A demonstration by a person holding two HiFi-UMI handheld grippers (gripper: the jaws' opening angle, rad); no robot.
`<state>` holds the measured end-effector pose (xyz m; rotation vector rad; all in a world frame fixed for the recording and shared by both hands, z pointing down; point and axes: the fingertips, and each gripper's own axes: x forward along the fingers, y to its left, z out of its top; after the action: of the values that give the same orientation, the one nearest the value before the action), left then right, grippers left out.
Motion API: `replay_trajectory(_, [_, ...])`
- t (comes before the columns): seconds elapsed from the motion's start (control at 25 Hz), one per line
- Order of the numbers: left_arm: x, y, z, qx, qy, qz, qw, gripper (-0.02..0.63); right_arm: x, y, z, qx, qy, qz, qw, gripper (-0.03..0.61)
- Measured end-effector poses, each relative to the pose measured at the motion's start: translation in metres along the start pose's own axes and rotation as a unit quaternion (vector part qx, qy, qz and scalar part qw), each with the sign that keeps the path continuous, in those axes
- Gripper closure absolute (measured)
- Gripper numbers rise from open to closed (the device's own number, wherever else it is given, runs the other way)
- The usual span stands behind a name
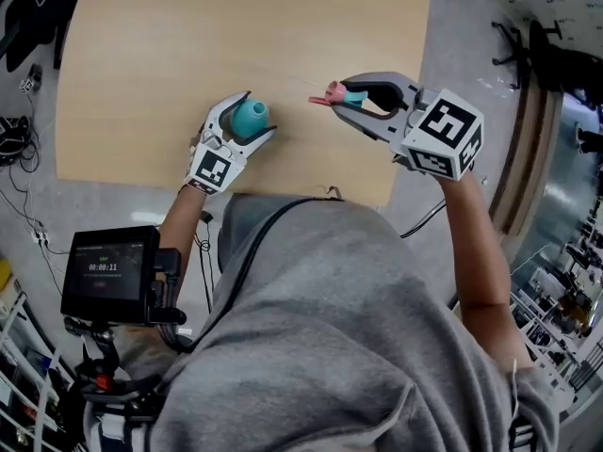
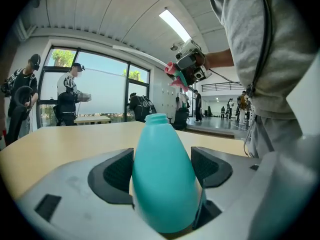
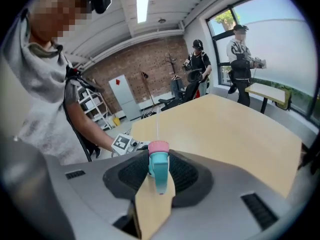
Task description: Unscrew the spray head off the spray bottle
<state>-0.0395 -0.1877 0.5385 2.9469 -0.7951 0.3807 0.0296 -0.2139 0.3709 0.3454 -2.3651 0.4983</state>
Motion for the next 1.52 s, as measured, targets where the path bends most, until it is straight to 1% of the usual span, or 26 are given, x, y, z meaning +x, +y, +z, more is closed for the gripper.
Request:
replay_trajectory(0.16, [-0.001,-0.001,-0.012,0.001,0.013,0.0,0.9999,0.256,0.001,-0.014,-0.009,0.069,-0.033,0.01,0.997,0.451])
replay_trajectory(0.24, [-0.001,-0.002,-0.022,0.002,0.023,-0.001,0.9997,0.256,0.014,-0.024,-0.025,0.127,-0.048,0.014,0.991,0.451])
replay_trajectory(0.28, [-0.002,-0.002,-0.027,0.001,0.028,-0.001,0.9996,0.256,0.024,-0.028,-0.035,0.165,-0.056,0.019,0.985,0.451])
replay_trajectory(0.32, [-0.002,-0.002,-0.03,-0.001,0.032,-0.001,0.9995,0.256,0.037,-0.031,-0.047,0.207,-0.063,0.027,0.976,0.451])
replay_trajectory(0.4, [-0.002,-0.001,-0.033,-0.005,0.038,-0.005,0.9993,0.256,0.066,-0.038,-0.074,0.288,-0.068,0.044,0.954,0.451])
replay_trajectory(0.44, [-0.001,-0.002,-0.035,-0.008,0.04,-0.008,0.9991,0.256,0.081,-0.042,-0.089,0.319,-0.063,0.049,0.944,0.45])
replay_trajectory(0.48, [0.0,-0.003,-0.036,-0.008,0.041,-0.012,0.999,0.256,0.095,-0.046,-0.104,0.34,-0.053,0.051,0.938,0.451])
replay_trajectory(0.52, [0.002,-0.004,-0.036,-0.006,0.042,-0.017,0.999,0.256,0.107,-0.05,-0.117,0.352,-0.043,0.05,0.934,0.451])
replay_trajectory(0.6, [0.004,-0.007,-0.037,-0.003,0.046,-0.027,0.9986,0.256,0.128,-0.057,-0.138,0.363,-0.025,0.045,0.93,0.451])
replay_trajectory(0.68, [0.004,-0.008,-0.041,-0.007,0.053,-0.035,0.998,0.256,0.142,-0.062,-0.147,0.379,-0.019,0.047,0.924,0.449])
replay_trajectory(0.8, [0.003,-0.004,-0.046,-0.014,0.058,-0.03,0.9977,0.256,0.161,-0.067,-0.154,0.405,-0.013,0.055,0.913,0.449])
replay_trajectory(1.04, [-0.002,0.009,-0.043,-0.014,0.059,-0.007,0.9982,0.256,0.185,-0.074,-0.179,0.409,0.026,0.055,0.911,0.449])
replay_trajectory(1.12, [-0.006,0.014,-0.041,-0.013,0.057,0.002,0.9983,0.256,0.188,-0.075,-0.185,0.404,0.036,0.056,0.913,0.449])
replay_trajectory(1.24, [-0.012,0.019,-0.041,-0.021,0.055,0.013,0.9982,0.256,0.19,-0.076,-0.19,0.383,0.047,0.048,0.921,0.448])
replay_trajectory(1.36, [-0.017,0.023,-0.037,-0.029,0.049,0.023,0.9981,0.256,0.186,-0.084,-0.194,0.357,0.058,0.021,0.932,0.394])
replay_trajectory(1.44, [-0.019,0.027,-0.032,-0.031,0.042,0.03,0.9982,0.256,0.182,-0.094,-0.197,0.349,0.061,-0.004,0.935,0.34])
replay_trajectory(1.52, [-0.021,0.03,-0.026,-0.035,0.034,0.037,0.9981,0.256,0.176,-0.106,-0.2,0.339,0.064,-0.036,0.938,0.308])
